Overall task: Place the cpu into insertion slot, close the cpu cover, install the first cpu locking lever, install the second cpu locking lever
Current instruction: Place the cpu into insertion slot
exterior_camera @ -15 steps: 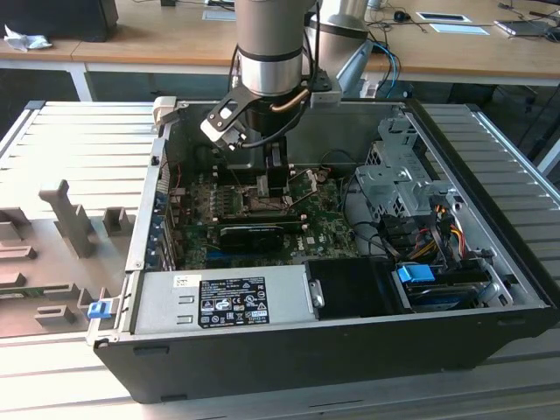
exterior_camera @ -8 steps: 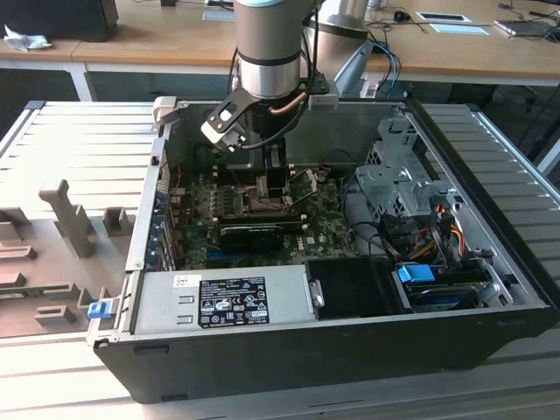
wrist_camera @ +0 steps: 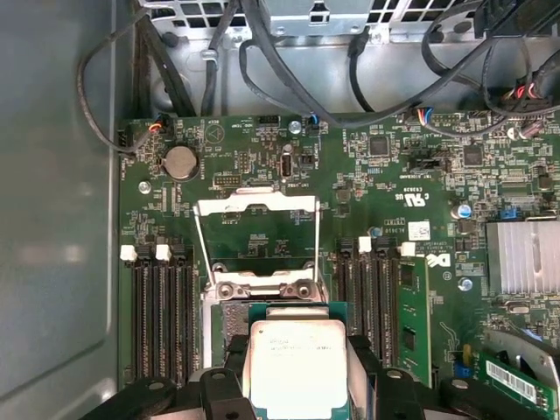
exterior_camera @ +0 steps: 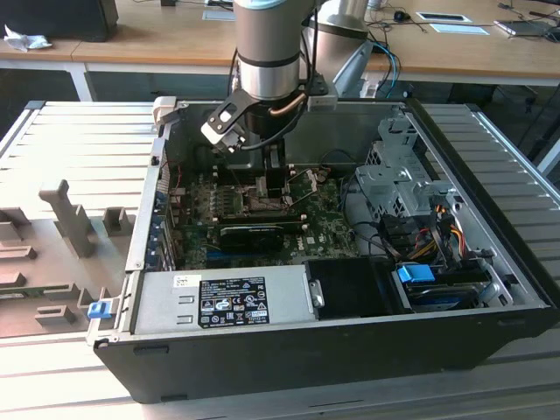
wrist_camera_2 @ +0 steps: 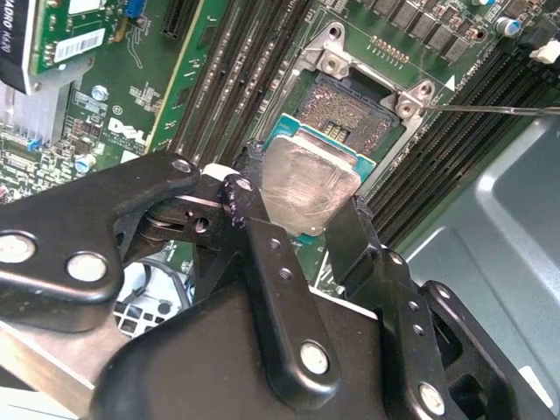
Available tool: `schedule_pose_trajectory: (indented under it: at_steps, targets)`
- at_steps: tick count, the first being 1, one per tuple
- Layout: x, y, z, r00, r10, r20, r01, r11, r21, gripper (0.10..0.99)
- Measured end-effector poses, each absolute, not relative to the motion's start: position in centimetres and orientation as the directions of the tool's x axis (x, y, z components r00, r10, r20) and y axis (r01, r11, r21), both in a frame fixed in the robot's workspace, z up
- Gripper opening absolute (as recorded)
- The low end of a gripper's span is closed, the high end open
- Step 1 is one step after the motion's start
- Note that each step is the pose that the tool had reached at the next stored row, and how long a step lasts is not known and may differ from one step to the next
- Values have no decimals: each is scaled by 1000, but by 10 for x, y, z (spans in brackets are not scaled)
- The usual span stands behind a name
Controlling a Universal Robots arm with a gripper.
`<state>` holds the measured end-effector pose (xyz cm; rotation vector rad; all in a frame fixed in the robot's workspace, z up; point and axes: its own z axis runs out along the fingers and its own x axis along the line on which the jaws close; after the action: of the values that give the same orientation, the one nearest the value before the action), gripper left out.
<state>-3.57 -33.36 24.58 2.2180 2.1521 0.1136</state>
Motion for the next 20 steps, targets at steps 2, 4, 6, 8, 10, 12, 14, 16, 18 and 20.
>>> schedule_pose_trajectory:
  at_steps: [2,4,6,8,10,12,14,16,18,20]
  targets:
    - [-36,-332,243,29,999,19,996,-31,86,529]
    - [-37,-331,239,21,1000,19,996,-23,86,529]
    - [-37,-329,237,16,1000,19,996,-18,86,529]
    - [-37,-326,234,16,1000,19,996,-17,86,529]
    - [-38,-323,232,16,1000,19,996,-17,86,529]
    - [-40,-321,227,16,1000,19,996,-17,86,529]
    - [-40,-321,223,16,1000,19,996,-17,86,529]
    - [-41,-321,219,16,1000,19,996,-17,86,529]
    - [-44,-321,214,14,1000,20,996,-15,86,529]
    - [-45,-320,211,13,1000,20,996,-15,86,529]
